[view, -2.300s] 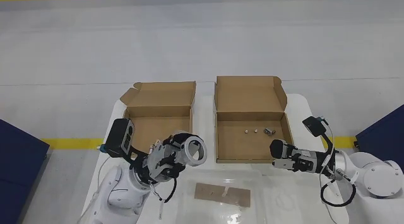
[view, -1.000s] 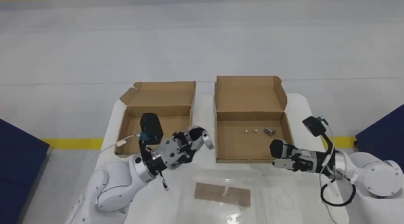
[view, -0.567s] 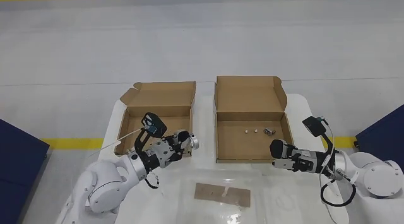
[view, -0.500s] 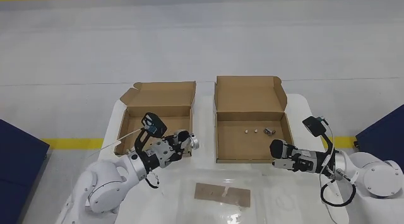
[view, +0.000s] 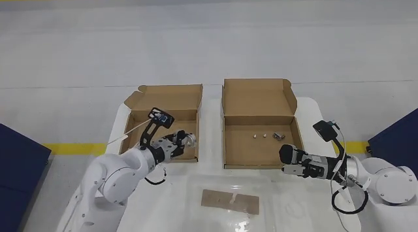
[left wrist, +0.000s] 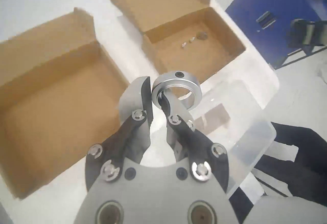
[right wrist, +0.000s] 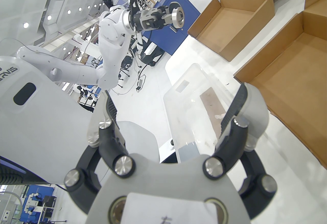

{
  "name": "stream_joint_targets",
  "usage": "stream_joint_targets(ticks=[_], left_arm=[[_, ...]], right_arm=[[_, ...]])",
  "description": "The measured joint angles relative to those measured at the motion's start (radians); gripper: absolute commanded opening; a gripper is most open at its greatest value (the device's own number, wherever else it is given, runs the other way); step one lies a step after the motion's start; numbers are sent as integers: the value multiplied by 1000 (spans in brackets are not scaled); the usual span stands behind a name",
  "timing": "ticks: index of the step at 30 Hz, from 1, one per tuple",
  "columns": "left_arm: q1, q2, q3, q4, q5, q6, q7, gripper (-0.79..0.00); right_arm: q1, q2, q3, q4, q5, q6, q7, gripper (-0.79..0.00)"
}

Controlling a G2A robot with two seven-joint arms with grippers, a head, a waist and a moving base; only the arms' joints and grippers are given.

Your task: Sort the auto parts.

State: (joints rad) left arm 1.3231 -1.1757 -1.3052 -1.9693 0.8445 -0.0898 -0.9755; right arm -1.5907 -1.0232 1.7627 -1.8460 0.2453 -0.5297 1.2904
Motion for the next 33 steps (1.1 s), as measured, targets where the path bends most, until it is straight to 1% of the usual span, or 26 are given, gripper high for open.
stream_joint_targets(ticks=[2, 5, 14, 16, 19, 22, 26, 29, 33], left_arm=[[-34, -4, 21, 30, -1, 81, -50, -785], [-65, -10, 42, 66, -19, 171, -84, -785], [-70, -10, 48, 74, -17, 178, -82, -785], [-74, -11, 50, 92, -18, 196, -73, -785], [-118, -17, 74, 138, 11, 272, -95, -785], [-188, -27, 115, 199, 40, 377, -134, -785], [-290, -44, 178, 304, 85, 509, -195, -785], [-351, -56, 216, 387, 98, 572, -227, -785], [-404, -70, 258, 484, 102, 601, -236, -785]], right_arm=[[0, 0, 0, 0, 0, 0, 0, 0], [0, 0, 0, 0, 0, 0, 0, 0], [0, 0, 0, 0, 0, 0, 0, 0], [0, 0, 0, 0, 0, 0, 0, 0], [0, 0, 0, 0, 0, 0, 0, 0], [0, 0, 0, 0, 0, 0, 0, 0], [0, 0, 0, 0, 0, 0, 0, 0], [0, 0, 0, 0, 0, 0, 0, 0], [0, 0, 0, 0, 0, 0, 0, 0]])
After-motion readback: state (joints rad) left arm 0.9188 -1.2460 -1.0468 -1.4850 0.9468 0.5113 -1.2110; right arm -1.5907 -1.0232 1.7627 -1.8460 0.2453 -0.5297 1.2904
